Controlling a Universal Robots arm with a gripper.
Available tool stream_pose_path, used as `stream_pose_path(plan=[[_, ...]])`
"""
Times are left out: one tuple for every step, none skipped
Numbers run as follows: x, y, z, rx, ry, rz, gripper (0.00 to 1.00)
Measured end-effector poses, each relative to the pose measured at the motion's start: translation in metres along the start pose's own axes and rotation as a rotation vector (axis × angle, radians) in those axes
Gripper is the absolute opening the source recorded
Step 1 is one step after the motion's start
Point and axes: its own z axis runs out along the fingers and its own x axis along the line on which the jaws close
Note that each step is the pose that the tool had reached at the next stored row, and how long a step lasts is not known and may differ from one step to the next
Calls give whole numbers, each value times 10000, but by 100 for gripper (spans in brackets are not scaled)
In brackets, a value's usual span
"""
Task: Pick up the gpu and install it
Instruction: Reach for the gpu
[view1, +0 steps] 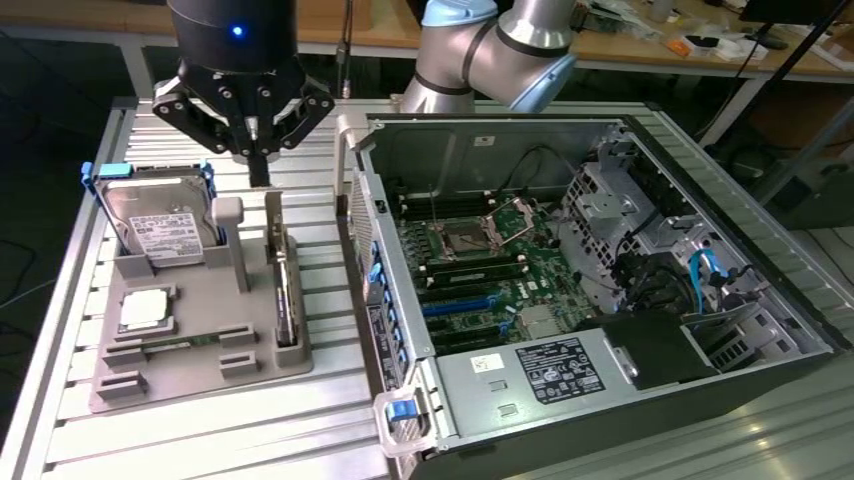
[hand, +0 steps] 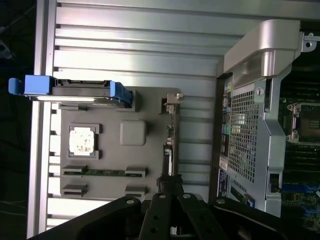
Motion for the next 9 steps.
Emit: stream_pose_path(plan=[[31, 2, 3, 0, 1, 0, 11], [37, 2, 4, -1, -1, -4, 11], [37, 2, 5, 0, 1, -12, 11], [37, 2, 5, 1, 3, -22, 11], [37, 2, 6, 1, 3, -30, 11], [37, 2, 6, 1, 4, -38, 11], [37, 2, 8, 0, 3, -45, 11], [37, 2, 8, 0, 4, -53, 11], [37, 2, 9, 0, 4, -61, 11]])
